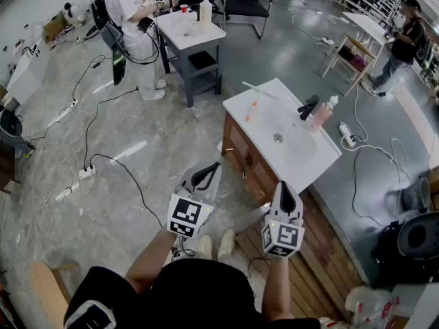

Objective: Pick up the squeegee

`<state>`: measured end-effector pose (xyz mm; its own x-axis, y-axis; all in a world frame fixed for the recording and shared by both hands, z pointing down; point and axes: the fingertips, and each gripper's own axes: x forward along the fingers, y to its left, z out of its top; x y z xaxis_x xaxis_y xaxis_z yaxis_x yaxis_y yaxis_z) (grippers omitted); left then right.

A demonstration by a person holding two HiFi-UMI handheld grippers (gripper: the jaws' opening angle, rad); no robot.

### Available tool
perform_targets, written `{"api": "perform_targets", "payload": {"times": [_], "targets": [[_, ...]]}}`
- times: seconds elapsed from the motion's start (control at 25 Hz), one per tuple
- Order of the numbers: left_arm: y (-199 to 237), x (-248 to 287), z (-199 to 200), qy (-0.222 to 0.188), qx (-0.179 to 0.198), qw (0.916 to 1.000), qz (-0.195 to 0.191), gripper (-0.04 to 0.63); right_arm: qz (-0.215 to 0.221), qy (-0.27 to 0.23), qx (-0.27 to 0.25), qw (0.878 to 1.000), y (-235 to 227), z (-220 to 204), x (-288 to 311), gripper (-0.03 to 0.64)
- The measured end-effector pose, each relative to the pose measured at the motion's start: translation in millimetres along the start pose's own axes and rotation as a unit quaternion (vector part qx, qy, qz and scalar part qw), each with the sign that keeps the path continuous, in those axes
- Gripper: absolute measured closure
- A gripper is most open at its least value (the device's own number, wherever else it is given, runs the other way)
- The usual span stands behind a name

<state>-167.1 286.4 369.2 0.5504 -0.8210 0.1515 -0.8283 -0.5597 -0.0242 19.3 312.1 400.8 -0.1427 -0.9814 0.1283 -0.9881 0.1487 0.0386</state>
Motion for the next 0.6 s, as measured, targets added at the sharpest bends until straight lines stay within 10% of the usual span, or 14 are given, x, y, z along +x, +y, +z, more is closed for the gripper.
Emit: {"api": "perform_targets", "payload": {"times": [0.6], "targets": [[21.2, -2.2, -1.8, -0.005, 0.009, 0.9999, -0.014, 0.592, -0.013, -0.011, -0.009, 1.000, 16.4, 3.5, 10.5, 0.618]]}}
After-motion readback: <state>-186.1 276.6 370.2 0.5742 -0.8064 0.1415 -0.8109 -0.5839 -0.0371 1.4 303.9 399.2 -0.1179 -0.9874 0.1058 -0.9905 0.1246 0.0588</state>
